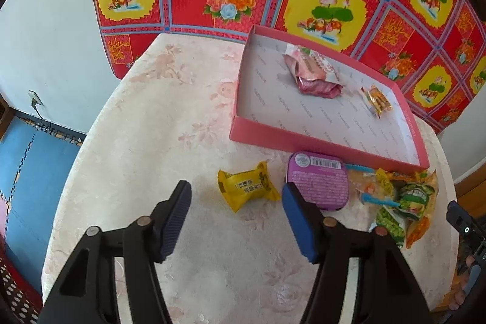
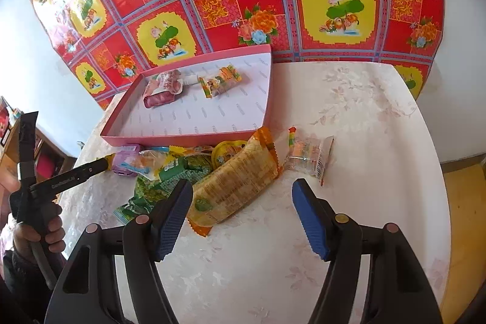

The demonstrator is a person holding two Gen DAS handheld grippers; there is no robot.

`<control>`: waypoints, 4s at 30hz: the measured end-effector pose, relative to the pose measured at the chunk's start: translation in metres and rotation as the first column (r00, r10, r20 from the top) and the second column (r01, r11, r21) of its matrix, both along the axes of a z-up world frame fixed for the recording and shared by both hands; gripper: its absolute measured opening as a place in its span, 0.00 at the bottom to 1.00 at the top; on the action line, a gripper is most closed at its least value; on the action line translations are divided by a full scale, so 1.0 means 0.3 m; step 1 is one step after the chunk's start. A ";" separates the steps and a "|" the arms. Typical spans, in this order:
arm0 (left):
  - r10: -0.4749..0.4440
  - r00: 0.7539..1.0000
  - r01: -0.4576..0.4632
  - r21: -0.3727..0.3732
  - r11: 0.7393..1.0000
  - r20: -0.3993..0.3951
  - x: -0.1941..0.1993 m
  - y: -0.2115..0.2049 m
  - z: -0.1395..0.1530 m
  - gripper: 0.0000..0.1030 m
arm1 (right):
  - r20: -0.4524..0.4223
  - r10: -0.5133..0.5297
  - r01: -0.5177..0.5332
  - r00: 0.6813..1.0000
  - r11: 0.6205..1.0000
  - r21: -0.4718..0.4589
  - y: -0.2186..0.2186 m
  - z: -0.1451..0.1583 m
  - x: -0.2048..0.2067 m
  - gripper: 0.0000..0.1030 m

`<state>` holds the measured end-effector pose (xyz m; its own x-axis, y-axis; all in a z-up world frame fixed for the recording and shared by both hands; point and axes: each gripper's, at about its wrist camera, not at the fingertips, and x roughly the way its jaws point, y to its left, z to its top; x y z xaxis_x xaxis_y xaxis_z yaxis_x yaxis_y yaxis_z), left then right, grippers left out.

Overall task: Organize snacks
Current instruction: 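Close the left gripper on the yellow wrapped candy beside the purple tin, then grasp the clear candy packet with the right gripper while the left holds the yellow candy, then carry the yellow candy and clear packet into the pink tray with both grippers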

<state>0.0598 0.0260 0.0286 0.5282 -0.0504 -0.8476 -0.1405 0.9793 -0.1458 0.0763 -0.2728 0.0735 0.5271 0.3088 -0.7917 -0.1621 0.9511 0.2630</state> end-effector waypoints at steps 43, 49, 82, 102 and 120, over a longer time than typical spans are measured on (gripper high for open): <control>-0.014 0.996 0.016 -0.019 1.000 0.090 -0.048 0.015 0.030 0.27 | -0.007 -0.108 0.107 0.994 0.992 -0.065 -0.112 -0.087 0.098 0.51; -0.018 0.996 0.019 -0.014 1.000 0.092 -0.049 0.012 0.035 0.27 | -0.018 -0.122 0.121 0.992 0.991 -0.055 -0.100 -0.120 0.139 0.46; -0.075 0.988 0.077 -0.010 0.997 0.138 -0.092 -0.016 0.086 0.27 | 0.052 -0.155 0.158 0.987 0.986 -0.054 -0.133 -0.066 0.084 0.36; -0.132 0.975 0.136 -0.008 0.991 0.181 -0.015 -0.060 0.166 0.27 | 0.134 -0.078 0.086 0.988 0.995 -0.053 -0.026 0.064 0.074 0.36; -0.172 0.974 0.171 0.025 0.985 0.148 0.155 -0.103 0.122 0.27 | 0.122 0.013 -0.003 0.992 0.997 -0.081 0.112 0.061 0.222 0.36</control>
<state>0.1063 -0.0048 0.0652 0.6328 -0.1413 -0.7613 0.0520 0.9888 -0.1402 0.1428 -0.2393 0.0918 0.6191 0.2513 -0.7440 -0.1959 0.9669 0.1636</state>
